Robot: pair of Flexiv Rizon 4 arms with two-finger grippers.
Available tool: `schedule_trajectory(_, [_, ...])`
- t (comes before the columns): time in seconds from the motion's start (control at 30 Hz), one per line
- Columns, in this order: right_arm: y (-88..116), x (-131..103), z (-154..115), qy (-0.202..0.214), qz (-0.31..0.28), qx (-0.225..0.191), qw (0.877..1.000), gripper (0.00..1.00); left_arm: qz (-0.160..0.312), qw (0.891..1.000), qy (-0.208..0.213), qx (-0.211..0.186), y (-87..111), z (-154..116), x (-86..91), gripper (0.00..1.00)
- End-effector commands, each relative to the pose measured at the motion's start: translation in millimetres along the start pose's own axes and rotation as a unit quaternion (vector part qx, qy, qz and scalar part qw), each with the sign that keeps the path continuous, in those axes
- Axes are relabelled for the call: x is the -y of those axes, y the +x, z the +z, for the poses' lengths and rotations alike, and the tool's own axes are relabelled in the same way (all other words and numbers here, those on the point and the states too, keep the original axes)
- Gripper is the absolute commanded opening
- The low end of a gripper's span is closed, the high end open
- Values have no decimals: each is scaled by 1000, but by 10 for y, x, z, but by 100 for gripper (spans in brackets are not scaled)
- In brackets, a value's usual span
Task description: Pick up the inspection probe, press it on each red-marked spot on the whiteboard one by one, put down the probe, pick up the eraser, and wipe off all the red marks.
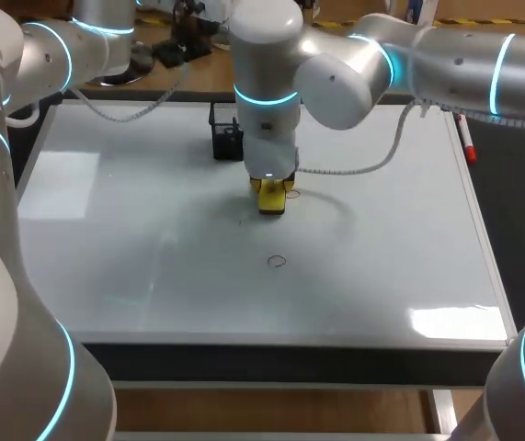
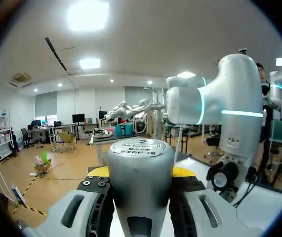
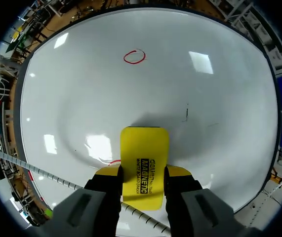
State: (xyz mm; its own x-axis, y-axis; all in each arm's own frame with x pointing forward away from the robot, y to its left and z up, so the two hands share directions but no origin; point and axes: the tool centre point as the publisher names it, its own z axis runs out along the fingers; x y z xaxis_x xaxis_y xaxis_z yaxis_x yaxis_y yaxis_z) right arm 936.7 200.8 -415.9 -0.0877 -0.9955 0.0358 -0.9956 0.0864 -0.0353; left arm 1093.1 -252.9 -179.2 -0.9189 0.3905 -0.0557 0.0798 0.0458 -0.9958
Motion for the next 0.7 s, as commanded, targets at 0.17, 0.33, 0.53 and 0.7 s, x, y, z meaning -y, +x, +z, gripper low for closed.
schedule_trajectory(0.17, [27,16,45,-3,-2,-2,1000,0,-1,987,3,-162,-70,-24,-22,0])
schedule_trajectory(0.33, [122,26,78,-8,10,-3,1000,0,-1,987,3,-162,-70,-24,-22,0])
schedule_trajectory(0.53, [269,18,143,-14,24,-10,1000,0,-1,987,3,-162,-70,-24,-22,0])
schedule_trajectory(0.7, [441,11,188,-21,43,-17,999,0,-1,987,3,-162,-70,-24,-22,0])
